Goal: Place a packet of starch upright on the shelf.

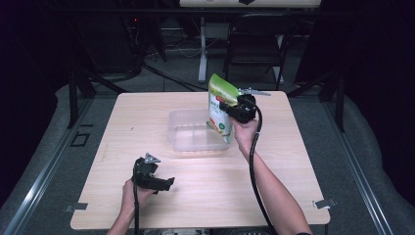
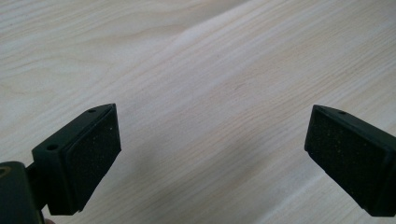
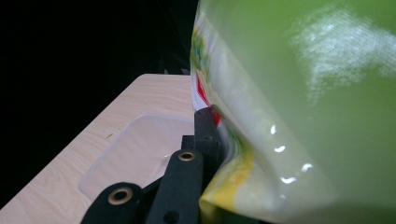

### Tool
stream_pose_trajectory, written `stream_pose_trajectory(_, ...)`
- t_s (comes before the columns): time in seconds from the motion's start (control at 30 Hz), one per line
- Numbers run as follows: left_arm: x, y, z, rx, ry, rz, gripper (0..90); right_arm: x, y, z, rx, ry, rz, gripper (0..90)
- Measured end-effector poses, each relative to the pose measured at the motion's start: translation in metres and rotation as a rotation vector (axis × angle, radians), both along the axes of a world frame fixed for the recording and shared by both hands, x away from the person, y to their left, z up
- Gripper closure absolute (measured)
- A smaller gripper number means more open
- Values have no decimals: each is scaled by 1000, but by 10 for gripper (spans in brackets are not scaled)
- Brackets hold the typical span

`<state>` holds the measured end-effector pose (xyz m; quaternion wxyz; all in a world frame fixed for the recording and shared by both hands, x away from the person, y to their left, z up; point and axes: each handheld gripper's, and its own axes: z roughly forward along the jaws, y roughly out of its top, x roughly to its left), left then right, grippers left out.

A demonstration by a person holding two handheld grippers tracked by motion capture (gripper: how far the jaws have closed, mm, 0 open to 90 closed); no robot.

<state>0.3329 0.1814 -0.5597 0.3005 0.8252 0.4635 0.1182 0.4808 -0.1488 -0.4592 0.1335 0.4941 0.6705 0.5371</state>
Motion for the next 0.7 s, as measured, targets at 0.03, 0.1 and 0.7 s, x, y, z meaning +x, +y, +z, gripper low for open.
stream_pose_trajectory(0.03, -1, 1, 0, 3, -2, 2, 36, 0, 1, -2, 5, -7, -8, 861)
stream_pose_trajectory(0.1, -1, 2, 1, 3, -11, 7, 36, 0, 2, -7, 0, -21, -8, 861)
stream_pose_trajectory(0.7, 1, -2, -1, 11, -3, 3, 37, 8, -7, -27, -66, 74, -15, 732)
